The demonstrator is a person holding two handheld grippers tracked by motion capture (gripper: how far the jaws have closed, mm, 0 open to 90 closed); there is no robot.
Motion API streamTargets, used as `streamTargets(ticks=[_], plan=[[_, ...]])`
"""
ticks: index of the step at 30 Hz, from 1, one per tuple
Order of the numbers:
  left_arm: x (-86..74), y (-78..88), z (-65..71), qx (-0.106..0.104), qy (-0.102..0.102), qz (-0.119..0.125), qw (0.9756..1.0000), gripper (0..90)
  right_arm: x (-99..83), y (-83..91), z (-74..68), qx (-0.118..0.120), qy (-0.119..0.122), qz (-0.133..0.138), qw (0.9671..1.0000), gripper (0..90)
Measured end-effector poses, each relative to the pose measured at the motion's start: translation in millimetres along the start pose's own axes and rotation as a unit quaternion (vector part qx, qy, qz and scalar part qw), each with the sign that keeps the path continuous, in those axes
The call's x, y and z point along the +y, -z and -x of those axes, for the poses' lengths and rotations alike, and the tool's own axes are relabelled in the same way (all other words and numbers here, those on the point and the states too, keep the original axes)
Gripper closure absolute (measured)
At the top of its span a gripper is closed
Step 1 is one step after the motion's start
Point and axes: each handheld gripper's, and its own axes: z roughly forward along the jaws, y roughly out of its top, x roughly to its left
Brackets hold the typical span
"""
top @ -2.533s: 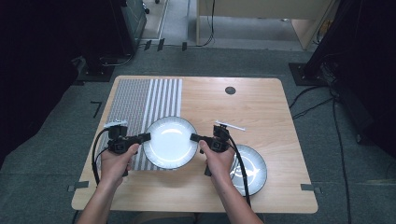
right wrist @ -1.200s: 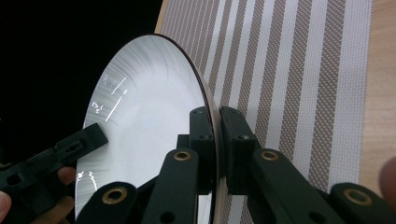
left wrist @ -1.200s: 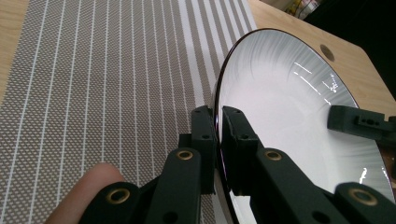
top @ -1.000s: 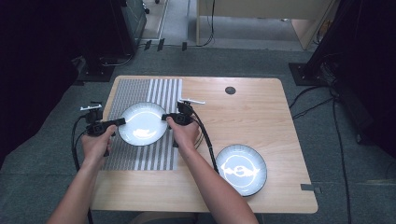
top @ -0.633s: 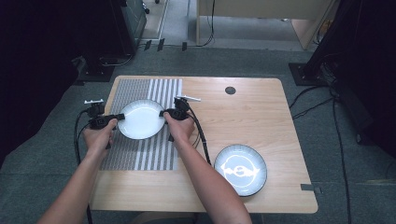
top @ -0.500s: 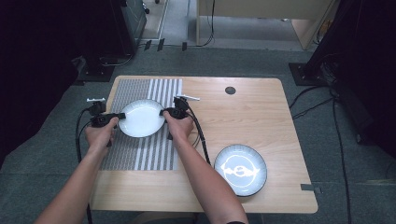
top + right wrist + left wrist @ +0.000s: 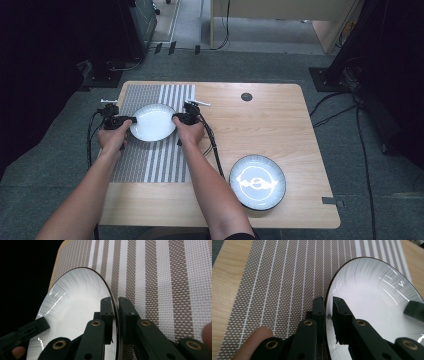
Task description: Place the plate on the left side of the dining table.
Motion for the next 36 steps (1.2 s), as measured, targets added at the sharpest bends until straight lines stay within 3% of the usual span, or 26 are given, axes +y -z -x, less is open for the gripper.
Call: streamTargets(ticks=[10,13,16,21,26,30,33,36], plan=[[-4.0,-4.7,1.3,0.014,-0.008,0.011,0.9998,78.7,-1.9,-2.9,2.1,0.004,0.016,0.003,0.9999,82.4],[-4.6,-4.9,1.3,0.01,-0.014,0.007,0.9998,77.0,-0.7,-3.5,3.7,0.023,0.018,-0.007,0.9995,74.1],[-7.0,-4.1,2.4,0.006,-0.027,0.007,0.9996,70.5,0.4,-1.0,3.1,0.018,0.044,-0.008,0.9988,66.2],[-8.1,3.4,7.2,0.02,-0.038,0.022,0.9988,51.6,4.7,9.8,2.9,-0.023,0.108,0.013,0.9938,56.4],[-7.4,13.6,14.2,0.02,-0.044,0.032,0.9983,31.6,8.9,22.6,1.8,-0.026,0.145,0.026,0.9888,51.2],[-9.3,21.3,21.7,0.019,-0.058,0.035,0.9975,16.7,11.1,33.0,0.5,-0.007,0.167,0.03,0.9855,45.0],[-11.6,26.0,26.9,0.022,-0.07,0.039,0.9965,10.8,12.9,41.4,1.2,-0.017,0.191,0.027,0.9811,40.9],[-14.6,32.2,33.0,0.028,-0.085,0.046,0.9949,8.7,14.4,51.0,1.6,-0.028,0.201,0.019,0.979,36.8]])
